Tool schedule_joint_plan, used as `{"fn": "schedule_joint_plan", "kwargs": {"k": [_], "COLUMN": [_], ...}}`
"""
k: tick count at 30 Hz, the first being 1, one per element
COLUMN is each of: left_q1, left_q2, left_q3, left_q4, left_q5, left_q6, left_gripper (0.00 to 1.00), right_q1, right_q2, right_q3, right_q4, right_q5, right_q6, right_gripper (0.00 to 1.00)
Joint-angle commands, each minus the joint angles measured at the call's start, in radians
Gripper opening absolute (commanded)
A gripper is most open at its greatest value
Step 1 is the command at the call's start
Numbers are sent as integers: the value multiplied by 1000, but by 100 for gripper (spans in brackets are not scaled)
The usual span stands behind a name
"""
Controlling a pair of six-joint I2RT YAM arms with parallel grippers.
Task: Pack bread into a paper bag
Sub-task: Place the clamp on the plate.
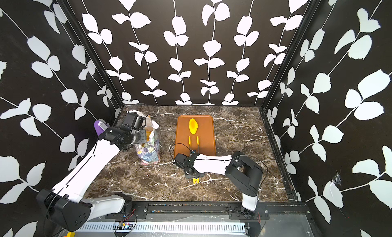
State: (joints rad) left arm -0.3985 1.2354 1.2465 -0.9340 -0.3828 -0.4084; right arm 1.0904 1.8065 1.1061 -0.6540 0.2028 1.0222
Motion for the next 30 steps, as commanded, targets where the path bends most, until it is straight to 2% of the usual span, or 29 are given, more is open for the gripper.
{"fn": "schedule_joint_plan", "kwargs": {"k": [1,13,15,17,18,30], "left_q1": [-7,-8,-7,-8,-8,-8], "left_q2": [-11,-9,-9,-7,-7,3], "left_q3": [-12,-19,-19,-18,-19,-14], "left_q4": [-35,-31,-31,-31,-31,-32], "left_q5": [12,10,10,9,9,1], "left_q6": [-2,-5,-4,-1,0,10], "left_gripper": [0,0,0,0,0,0], "right_q1": [2,3,2,2,1,-16], "right_q2": [31,45,43,43,44,60], "right_q3": [2,68,69,69,67,86], "right_q4": [-17,-73,-72,-66,-60,-30], "right_q5": [11,27,27,23,20,19], "right_q6": [-5,-43,-45,-48,-48,-65], "right_gripper": [52,66,74,75,78,81]}}
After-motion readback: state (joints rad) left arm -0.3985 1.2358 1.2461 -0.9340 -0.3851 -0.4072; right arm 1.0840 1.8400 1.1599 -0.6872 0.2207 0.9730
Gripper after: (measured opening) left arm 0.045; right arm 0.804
